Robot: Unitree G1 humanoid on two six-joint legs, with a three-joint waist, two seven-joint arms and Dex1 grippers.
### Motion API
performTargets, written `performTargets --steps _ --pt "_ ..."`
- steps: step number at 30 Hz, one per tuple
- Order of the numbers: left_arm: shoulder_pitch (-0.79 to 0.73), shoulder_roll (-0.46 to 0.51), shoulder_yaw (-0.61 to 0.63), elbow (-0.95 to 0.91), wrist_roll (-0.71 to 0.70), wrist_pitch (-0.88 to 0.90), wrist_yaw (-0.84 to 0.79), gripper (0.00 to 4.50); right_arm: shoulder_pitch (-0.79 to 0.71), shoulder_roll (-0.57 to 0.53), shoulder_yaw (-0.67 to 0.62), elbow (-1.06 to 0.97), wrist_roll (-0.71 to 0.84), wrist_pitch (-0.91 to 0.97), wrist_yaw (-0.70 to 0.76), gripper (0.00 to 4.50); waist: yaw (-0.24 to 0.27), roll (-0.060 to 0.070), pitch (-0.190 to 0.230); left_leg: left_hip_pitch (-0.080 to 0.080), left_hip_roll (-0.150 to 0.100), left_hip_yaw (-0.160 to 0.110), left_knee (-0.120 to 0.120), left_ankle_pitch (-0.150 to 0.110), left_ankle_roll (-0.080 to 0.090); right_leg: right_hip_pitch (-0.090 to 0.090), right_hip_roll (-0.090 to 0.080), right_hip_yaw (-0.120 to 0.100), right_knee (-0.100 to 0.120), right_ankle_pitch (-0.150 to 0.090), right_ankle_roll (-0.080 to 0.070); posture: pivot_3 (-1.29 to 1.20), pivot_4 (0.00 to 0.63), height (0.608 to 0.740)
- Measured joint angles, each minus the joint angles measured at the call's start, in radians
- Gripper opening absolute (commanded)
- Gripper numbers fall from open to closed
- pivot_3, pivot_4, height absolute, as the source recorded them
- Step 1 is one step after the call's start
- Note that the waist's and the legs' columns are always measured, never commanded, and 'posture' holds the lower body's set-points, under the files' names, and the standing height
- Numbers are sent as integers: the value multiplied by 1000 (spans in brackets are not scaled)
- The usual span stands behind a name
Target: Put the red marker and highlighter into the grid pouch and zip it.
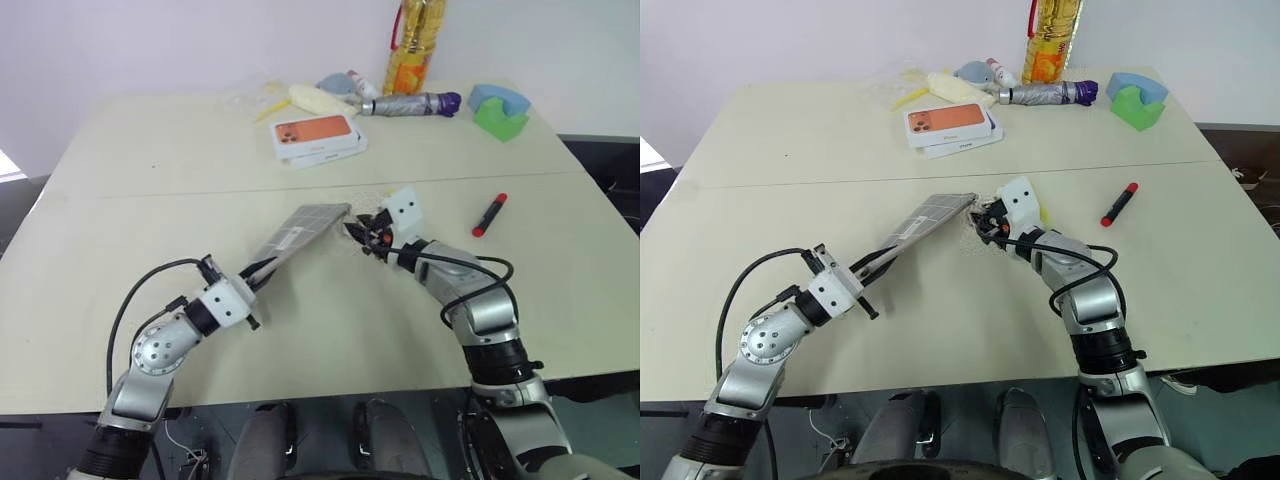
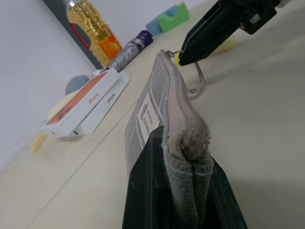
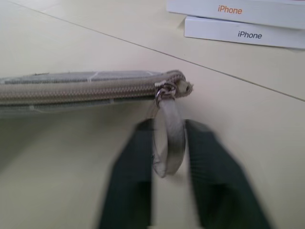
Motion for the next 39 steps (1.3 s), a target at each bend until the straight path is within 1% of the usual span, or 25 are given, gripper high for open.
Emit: performTargets --steps 7,10,14,20,27,30,39 --pt "-2 -4 0 -1 -1 5 1 0 0 -8 21 -7 -4 0 17 34 0 0 0 0 0 0 0 0 0 0 0 0 0 0 0 0 150 740" --pt "-12 -27 0 -1 -6 33 12 0 0 -36 68 -58 -16 0 48 34 0 0 0 0 0 0 0 0 0 0 0 0 0 0 0 0 150 740" --pt "-46 -43 -1 7 -6 51 22 0 0 -45 121 -137 -24 3 76 34 0 0 0 0 0 0 0 0 0 0 0 0 0 0 0 0 150 740" --pt "-107 -76 -24 65 12 68 33 0 0 -51 208 -235 -28 33 120 34 1 0 0 0 0 -1 0 0 0 1 0 0 0 0 0 0 150 740" --pt "-227 -129 -56 172 36 66 54 0 -43 -51 284 -294 -33 61 163 34 1 -1 0 0 -1 -1 1 0 0 1 0 0 0 0 0 0 150 740" --pt "-253 -152 -75 216 47 59 67 0 -45 -55 305 -307 -33 67 178 34 2 -1 0 0 -1 -1 1 0 0 1 0 0 0 0 0 0 150 740" --pt "-288 -203 -75 289 58 52 130 0 -59 -78 330 -317 -35 65 215 34 1 -1 0 0 -1 -2 1 0 0 1 0 -1 0 0 0 0 150 740"
